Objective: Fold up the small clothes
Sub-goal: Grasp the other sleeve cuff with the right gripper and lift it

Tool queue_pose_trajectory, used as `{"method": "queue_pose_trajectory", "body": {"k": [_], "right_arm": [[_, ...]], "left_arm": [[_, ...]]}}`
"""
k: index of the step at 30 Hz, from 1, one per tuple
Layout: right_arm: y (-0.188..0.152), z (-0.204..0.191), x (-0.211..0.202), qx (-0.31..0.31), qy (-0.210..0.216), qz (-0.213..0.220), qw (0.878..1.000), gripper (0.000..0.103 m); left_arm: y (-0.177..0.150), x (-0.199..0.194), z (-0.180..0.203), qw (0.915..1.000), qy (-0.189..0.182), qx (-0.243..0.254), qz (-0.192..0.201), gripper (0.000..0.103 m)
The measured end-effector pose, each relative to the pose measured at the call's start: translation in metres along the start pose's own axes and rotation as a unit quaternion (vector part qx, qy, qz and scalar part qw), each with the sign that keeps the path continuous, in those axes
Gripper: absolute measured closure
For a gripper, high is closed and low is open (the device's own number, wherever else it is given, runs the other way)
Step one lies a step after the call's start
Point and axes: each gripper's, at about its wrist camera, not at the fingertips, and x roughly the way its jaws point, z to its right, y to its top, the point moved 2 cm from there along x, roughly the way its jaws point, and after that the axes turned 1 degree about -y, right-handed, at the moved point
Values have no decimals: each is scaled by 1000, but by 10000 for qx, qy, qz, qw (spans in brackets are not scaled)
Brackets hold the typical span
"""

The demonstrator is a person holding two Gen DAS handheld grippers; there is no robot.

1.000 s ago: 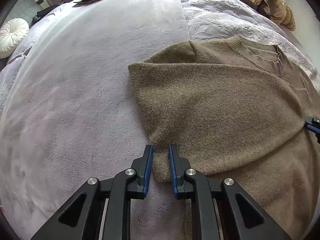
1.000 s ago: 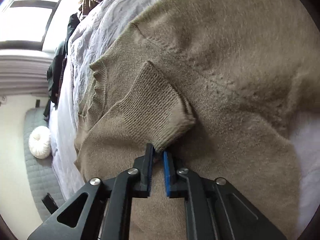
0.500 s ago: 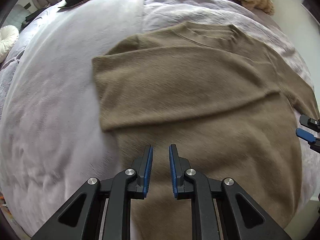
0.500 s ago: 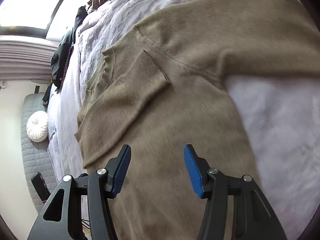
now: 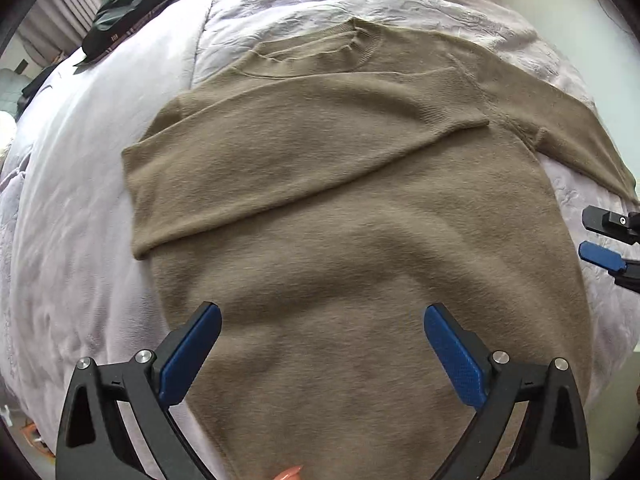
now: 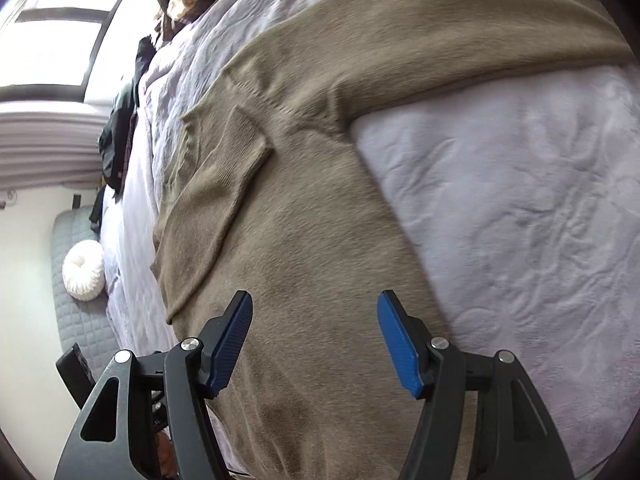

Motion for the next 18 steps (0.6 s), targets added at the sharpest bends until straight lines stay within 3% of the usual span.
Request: {"method": "queue_pose_trajectory", "body": {"k": [5, 10, 18], "right_arm": [[14, 31, -22, 296, 105, 308, 9990, 34], [42, 81, -60, 833, 215, 927, 9920, 34], [86, 170, -114, 1881, 377, 1852, 9638, 34]], "left_arm": [[2, 11, 9, 9993, -149, -242, -252, 1], [1, 13, 26, 9988, -263, -231, -329, 1], [6, 10, 55, 9989, -378, -155, -225, 1]]}}
